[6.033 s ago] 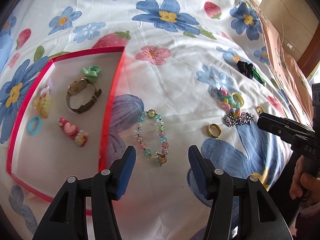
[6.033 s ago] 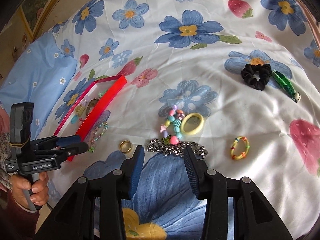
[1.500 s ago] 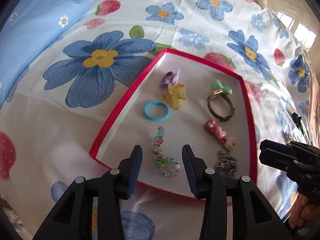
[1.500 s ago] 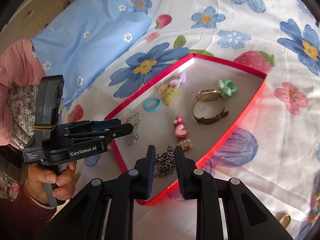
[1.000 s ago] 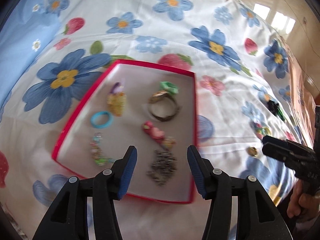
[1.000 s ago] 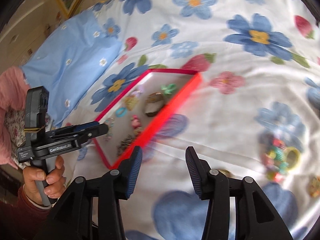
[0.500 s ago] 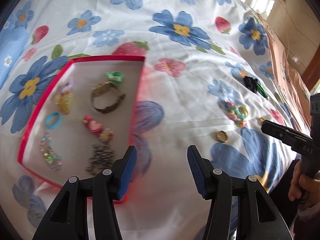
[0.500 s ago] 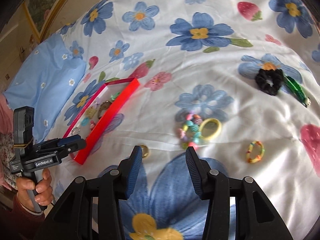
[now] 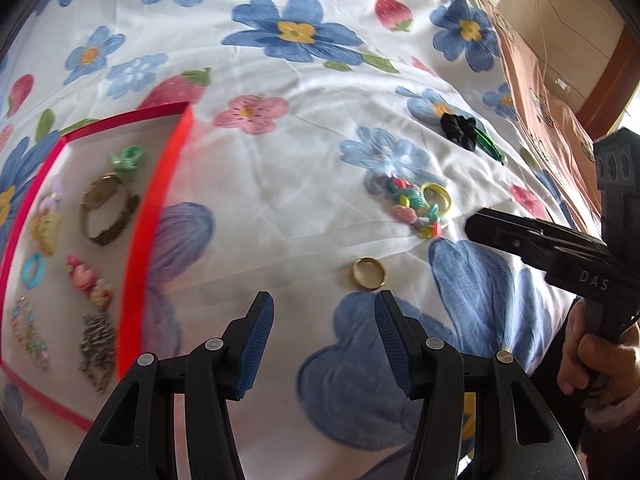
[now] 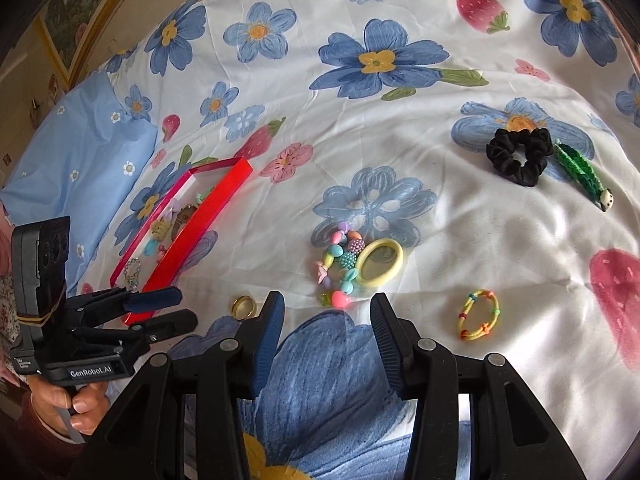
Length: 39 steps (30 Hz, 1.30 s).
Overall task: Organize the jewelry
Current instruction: 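Grasp the gold ring with the left tool while the right tool grasps the yellow ring, then lower the gold ring into the red box with the left tool while the right releases the yellow ring there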
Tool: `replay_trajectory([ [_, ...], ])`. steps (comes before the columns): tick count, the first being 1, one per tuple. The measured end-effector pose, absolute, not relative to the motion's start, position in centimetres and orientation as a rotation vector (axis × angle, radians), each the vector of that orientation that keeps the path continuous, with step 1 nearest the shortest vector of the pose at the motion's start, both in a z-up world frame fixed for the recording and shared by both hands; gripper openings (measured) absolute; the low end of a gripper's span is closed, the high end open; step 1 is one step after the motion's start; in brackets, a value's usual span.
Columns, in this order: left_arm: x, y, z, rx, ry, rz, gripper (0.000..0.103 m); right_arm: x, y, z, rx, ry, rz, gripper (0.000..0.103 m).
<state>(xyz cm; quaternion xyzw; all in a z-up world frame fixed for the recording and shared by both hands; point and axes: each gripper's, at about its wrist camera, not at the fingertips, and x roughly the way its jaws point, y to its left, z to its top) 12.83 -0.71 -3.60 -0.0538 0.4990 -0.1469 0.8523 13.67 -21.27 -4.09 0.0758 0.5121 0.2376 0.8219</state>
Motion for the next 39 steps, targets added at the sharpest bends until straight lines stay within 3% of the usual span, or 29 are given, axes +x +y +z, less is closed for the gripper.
replay_trajectory([
  [12, 15.7, -4.0, -5.9, -0.062, 1.066, -0.354, 0.050, 17.1, -22.4, -6.1, 0.139, 1.111, 0.412, 0.030],
  [14, 15.8, -4.3, -6.1, -0.049, 1.058, -0.356, 0.042, 17.5, -22.1, -7.1, 0.116, 1.137, 0.402, 0.024],
  [15, 15.8, -4.3, -6.1, -0.043, 1.055, -0.357, 0.030, 17.6, -21.9, -7.5, 0.107, 1.143, 0.399, 0.019],
  [16, 16.0, -4.3, -6.2, -0.041, 1.056, -0.359, 0.023, 17.5, -21.8, -7.6, 0.099, 1.141, 0.395, 0.007],
  [17, 16.0, -4.1, -6.2, -0.047, 1.056, -0.365, 0.023, 17.4, -21.8, -7.6, 0.096, 1.135, 0.393, 0.003],
  [39, 10.4, 3.3, -1.8, -0.143, 0.950, -0.267, 0.022, 14.6, -16.1, -3.0, 0.102, 1.063, 0.567, 0.003],
])
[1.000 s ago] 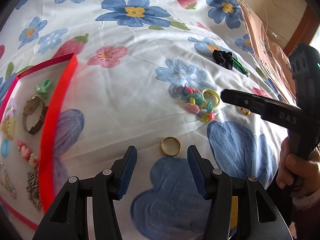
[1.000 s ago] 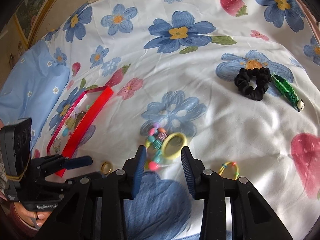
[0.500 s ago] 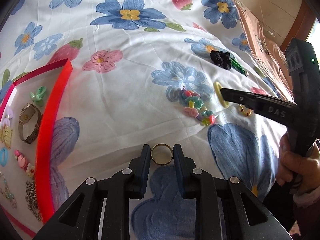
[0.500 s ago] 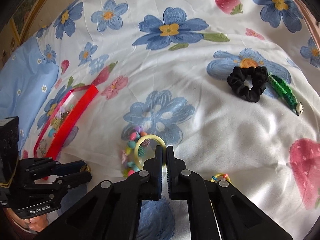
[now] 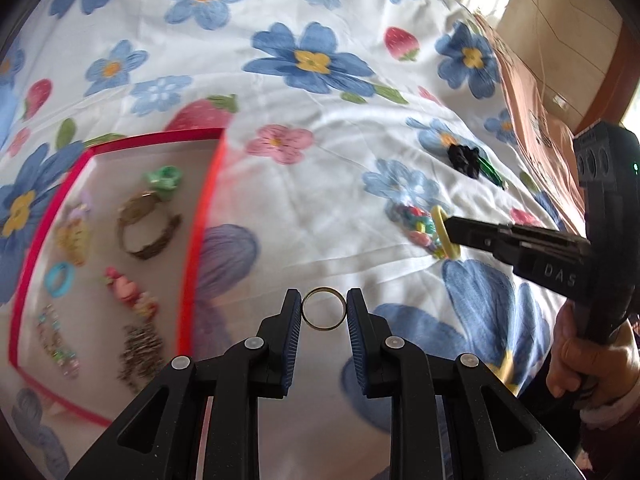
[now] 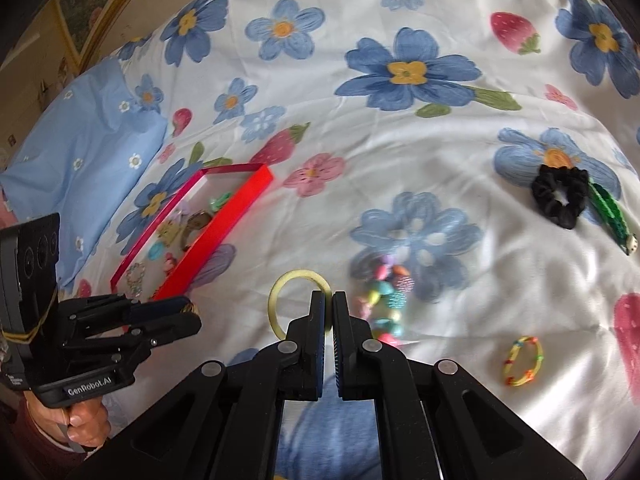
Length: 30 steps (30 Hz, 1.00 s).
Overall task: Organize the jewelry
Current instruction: 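Lower the gold ring into the red box with the left tool while the right releases the yellow ring there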
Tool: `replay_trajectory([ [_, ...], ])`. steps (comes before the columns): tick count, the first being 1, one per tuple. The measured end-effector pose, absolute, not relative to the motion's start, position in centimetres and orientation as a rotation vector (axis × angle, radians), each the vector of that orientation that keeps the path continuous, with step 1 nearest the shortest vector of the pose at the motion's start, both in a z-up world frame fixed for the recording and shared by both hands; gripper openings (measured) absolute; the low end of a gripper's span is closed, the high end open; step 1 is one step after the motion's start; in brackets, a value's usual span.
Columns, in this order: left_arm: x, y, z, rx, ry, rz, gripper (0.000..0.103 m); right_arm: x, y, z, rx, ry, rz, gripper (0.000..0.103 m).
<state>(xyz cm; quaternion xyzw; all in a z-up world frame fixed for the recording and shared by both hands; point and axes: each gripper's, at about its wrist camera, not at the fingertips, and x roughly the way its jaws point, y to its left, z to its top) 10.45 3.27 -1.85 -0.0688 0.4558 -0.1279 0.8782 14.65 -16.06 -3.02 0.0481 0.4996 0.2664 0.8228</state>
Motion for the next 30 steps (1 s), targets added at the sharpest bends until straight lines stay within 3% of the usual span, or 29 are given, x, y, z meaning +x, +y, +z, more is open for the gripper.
replay_trajectory([
  [30, 5.3, 15.5, -0.6, -0.263, 0.917, -0.028, 0.022, 12.0, -2.4, -2.0, -0.024, 1.073, 0.825, 0.003],
])
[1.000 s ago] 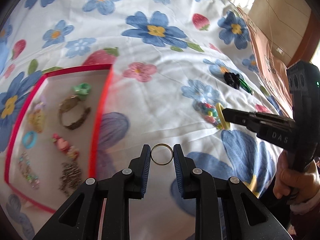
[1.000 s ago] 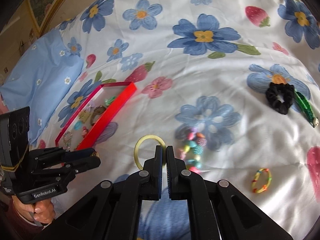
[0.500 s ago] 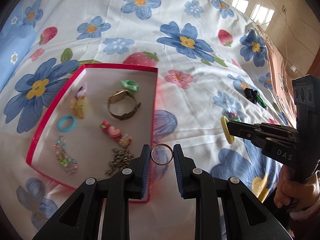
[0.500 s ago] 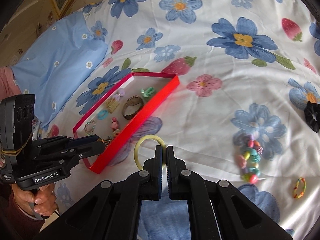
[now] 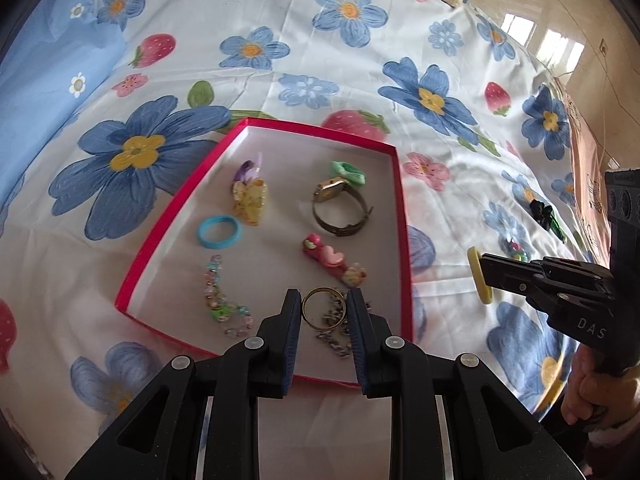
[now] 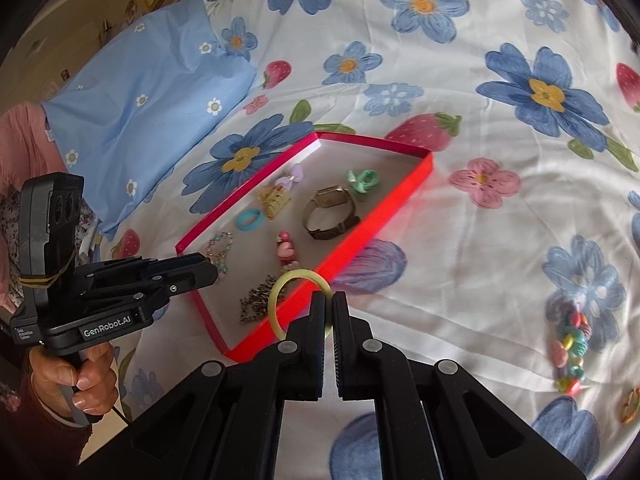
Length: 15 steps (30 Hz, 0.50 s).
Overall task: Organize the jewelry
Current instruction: 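Lower the gold ring into the red box with the left tool while the right releases the yellow ring there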
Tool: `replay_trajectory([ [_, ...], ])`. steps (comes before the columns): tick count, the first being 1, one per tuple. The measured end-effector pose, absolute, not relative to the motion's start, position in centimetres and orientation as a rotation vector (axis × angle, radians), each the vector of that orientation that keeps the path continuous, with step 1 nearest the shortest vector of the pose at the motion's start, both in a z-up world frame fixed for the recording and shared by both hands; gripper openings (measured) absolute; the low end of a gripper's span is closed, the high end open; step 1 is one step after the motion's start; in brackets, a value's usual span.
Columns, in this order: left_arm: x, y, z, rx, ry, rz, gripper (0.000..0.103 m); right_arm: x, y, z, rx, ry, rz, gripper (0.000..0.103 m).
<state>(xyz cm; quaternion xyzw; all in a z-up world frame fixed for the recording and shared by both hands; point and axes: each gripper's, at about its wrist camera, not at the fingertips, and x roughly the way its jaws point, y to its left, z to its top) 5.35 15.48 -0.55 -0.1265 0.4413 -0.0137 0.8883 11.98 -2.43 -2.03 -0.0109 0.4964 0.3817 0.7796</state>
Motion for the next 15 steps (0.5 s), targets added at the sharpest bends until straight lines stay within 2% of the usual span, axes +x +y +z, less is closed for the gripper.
replay_trajectory([
  [15, 8.0, 17.3, -3.1, -0.244, 0.989, 0.000, 0.022, 12.6, 4.7, -4.5, -0.146, 1.124, 0.929, 0.003],
])
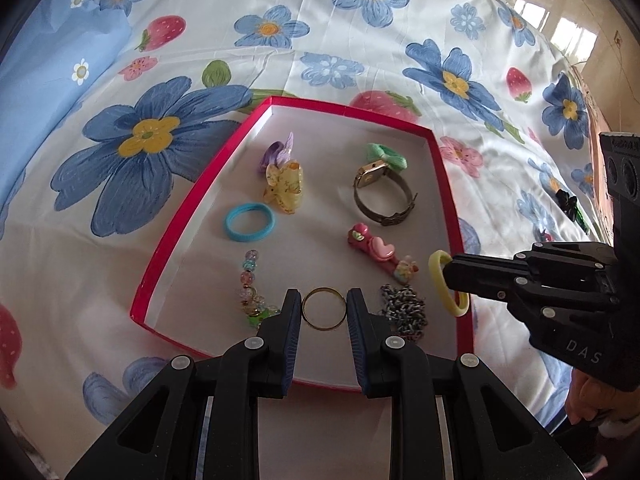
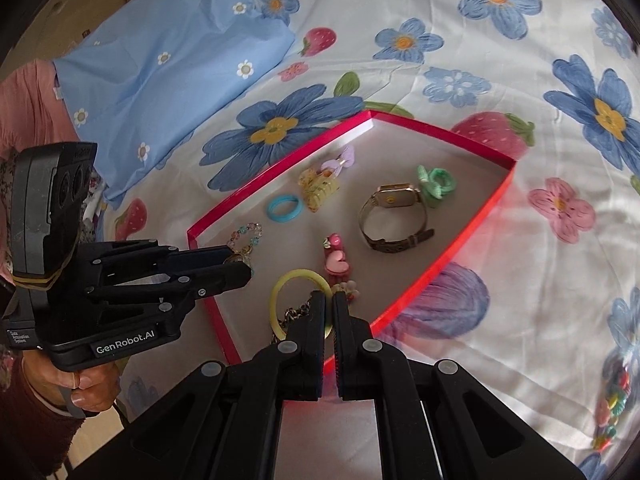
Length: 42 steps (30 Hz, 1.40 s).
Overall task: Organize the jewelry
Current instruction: 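Lower the gold ring into the red box with the left tool while the right releases the yellow ring there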
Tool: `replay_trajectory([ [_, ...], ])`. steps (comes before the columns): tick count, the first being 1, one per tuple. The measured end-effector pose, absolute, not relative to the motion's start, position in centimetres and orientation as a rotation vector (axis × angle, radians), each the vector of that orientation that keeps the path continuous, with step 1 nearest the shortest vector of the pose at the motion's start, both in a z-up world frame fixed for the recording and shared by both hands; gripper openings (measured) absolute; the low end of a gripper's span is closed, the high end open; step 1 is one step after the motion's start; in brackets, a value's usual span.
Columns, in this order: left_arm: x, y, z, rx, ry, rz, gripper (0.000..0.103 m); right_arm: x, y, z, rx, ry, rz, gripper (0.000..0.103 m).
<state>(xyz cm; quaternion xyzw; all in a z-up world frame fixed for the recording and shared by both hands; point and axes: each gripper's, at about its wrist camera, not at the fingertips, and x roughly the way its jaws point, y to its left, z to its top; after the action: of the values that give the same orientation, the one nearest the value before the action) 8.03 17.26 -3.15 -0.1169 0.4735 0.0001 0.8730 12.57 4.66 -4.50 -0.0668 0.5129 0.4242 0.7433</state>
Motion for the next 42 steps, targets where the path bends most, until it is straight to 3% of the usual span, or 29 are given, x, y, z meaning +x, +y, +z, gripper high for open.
replay_trajectory([
  [16, 10.1, 17.3, -5.4, -0.214, 1.048, 0.008, 0.023, 12.9, 7.0, -7.0, -0.292, 1.197, 0.971, 0.005],
  [42, 11.0, 15.5, -5.3, -0.092, 1.090, 0.029, 0.024, 13.3, 6.1, -6.4, -0.210, 1.195, 0.968, 0.009],
])
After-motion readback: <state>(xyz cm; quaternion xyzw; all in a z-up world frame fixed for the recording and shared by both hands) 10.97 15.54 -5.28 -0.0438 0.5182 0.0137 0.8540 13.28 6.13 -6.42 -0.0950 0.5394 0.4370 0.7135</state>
